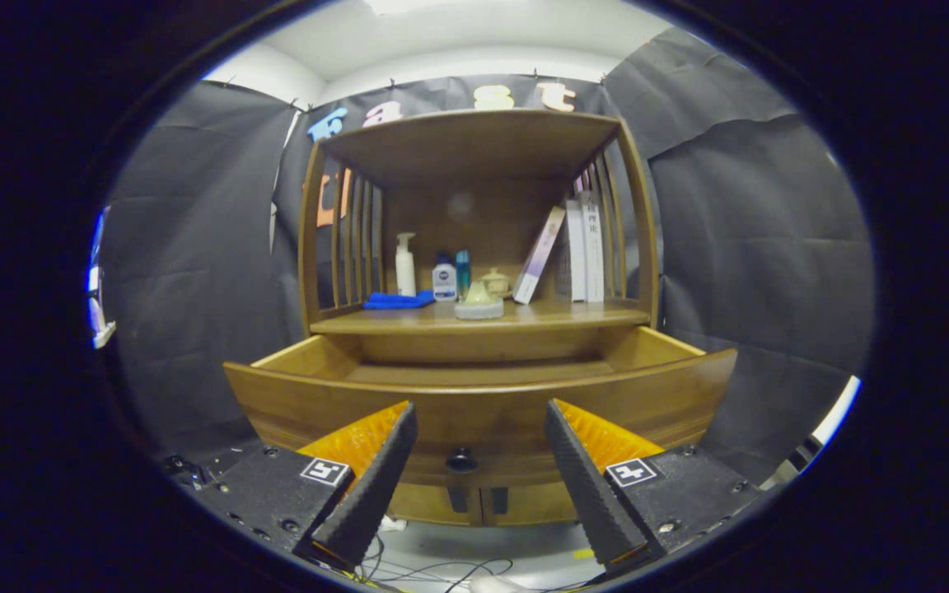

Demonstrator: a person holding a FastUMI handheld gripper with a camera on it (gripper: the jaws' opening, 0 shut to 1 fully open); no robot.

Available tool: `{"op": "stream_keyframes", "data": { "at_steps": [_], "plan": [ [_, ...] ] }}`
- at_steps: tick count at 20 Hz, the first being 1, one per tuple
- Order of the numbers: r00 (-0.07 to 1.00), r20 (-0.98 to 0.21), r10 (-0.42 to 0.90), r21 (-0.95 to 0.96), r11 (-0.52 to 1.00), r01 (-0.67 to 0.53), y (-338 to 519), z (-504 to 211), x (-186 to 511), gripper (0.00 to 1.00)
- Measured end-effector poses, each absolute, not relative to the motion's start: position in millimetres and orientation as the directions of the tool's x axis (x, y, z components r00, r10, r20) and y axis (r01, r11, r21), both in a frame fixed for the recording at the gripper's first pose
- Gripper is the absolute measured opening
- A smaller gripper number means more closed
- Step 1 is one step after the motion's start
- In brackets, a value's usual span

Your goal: Pull open the drawer, take out the items inside it, and place them on the countertop above the cabinet.

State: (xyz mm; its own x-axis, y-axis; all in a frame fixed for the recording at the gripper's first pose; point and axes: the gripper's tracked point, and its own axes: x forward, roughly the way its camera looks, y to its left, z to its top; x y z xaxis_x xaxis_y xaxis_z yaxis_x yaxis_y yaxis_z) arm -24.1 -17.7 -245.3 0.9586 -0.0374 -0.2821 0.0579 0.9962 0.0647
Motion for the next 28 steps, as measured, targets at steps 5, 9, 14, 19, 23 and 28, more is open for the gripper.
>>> {"op": "stream_keyframes", "data": {
  "at_steps": [5,9,14,19,23,28],
  "plan": [
    [0.941,-0.334,-0.055,0.046,0.996,0.075,-14.1,-275.3,-5.4,0.98],
    [0.934,-0.349,-0.073,0.030,0.996,0.090,-14.4,-282.5,2.7,0.98],
    [0.934,-0.348,-0.081,0.032,0.995,0.098,-9.5,-281.2,5.0,0.98],
    [0.938,-0.335,-0.090,0.034,0.994,0.108,-8.4,-280.2,27.9,0.98],
    [0.941,-0.324,-0.096,0.037,0.993,0.114,-11.7,-279.1,54.5,0.99],
    [0.942,-0.320,-0.104,0.036,0.992,0.122,-11.8,-284.9,94.9,0.99]
  ]
}}
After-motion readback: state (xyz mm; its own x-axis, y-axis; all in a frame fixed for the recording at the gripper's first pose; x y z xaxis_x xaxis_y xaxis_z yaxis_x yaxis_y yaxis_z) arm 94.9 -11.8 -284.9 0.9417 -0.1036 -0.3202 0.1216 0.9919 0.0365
